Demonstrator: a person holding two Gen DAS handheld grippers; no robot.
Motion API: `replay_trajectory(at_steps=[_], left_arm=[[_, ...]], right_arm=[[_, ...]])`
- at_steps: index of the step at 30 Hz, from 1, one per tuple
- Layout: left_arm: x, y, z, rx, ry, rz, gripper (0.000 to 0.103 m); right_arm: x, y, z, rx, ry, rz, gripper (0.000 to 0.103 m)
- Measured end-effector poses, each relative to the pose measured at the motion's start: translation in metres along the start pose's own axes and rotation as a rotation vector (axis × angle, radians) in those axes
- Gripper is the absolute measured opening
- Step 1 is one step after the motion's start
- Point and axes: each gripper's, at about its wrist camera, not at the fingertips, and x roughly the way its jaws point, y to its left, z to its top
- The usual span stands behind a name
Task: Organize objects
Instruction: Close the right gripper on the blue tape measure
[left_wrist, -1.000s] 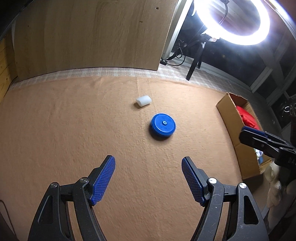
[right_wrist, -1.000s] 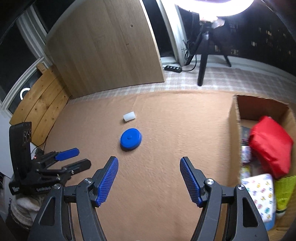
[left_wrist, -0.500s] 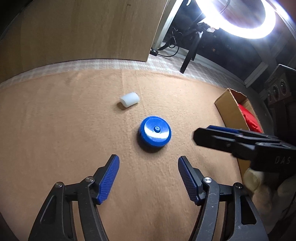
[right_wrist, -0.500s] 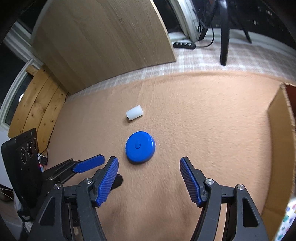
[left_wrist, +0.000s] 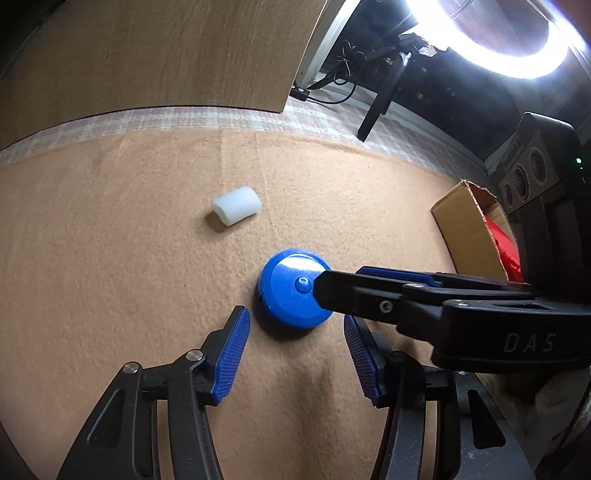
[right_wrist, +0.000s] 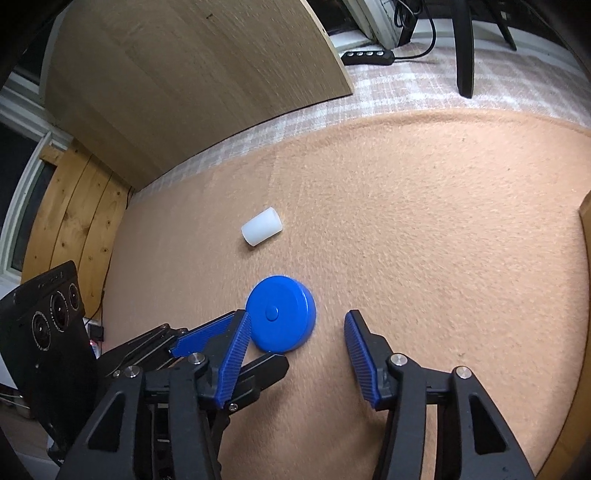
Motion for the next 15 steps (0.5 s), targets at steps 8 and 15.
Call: replay_trajectory(at_steps=[8,15], left_arm=[[0.0056,-0.0027,0.0043,0.012,0.001,-0.009,0.045],[0.0021,-0.0062,-0.0006,0.021,-0.006,-0.001,0.042]], right_arm=[[0.0048,0.0024,0.0021,-0.025,0.015,-0.001,0.032],[-0.0046,0.0041,-0.0054,-0.026,0.003,-0.001,0.031]])
